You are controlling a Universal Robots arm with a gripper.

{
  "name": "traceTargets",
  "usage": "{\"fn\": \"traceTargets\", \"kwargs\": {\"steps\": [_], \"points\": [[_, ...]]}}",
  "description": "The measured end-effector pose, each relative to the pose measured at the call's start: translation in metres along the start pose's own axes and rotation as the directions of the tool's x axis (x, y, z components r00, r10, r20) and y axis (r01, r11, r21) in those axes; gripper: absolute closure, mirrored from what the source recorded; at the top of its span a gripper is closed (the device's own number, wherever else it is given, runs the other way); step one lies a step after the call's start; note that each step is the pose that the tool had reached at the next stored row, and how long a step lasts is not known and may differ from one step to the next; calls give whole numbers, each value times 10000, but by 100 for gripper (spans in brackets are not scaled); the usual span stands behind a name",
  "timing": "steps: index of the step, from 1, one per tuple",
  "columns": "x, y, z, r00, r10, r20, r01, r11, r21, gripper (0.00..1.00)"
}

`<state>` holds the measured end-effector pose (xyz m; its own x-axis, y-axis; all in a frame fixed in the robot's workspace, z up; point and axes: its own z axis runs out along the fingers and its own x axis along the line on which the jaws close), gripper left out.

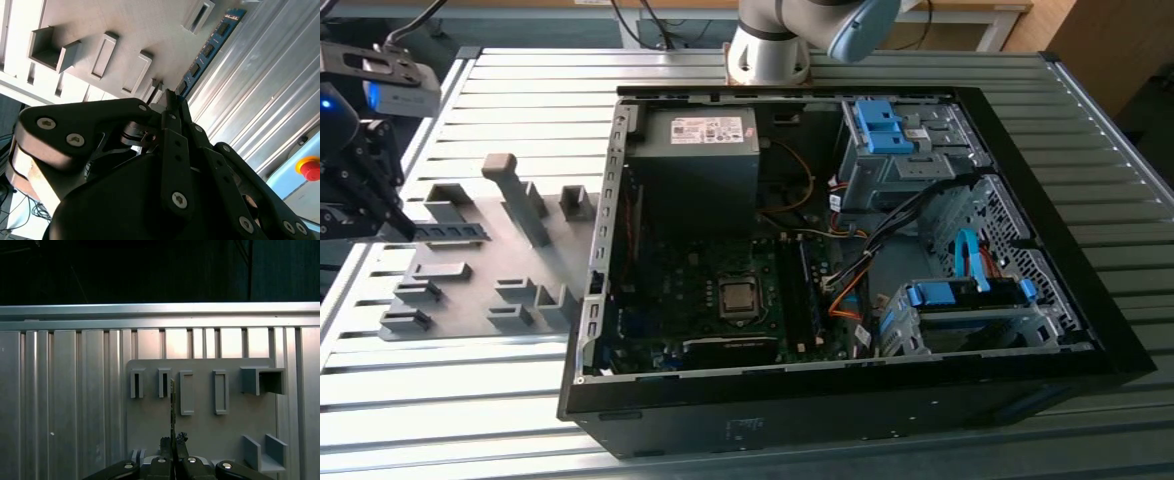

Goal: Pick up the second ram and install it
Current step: 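Pick up the second ram and move it above second insertion slot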

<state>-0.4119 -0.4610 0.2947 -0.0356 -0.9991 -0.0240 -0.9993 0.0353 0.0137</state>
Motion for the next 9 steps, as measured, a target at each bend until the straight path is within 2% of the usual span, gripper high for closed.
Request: {"fn": "traceTargets", "kwargs": {"steps": [9], "points": [[-1, 0, -21, 10000, 0, 0, 0, 10000, 0, 86]]}}
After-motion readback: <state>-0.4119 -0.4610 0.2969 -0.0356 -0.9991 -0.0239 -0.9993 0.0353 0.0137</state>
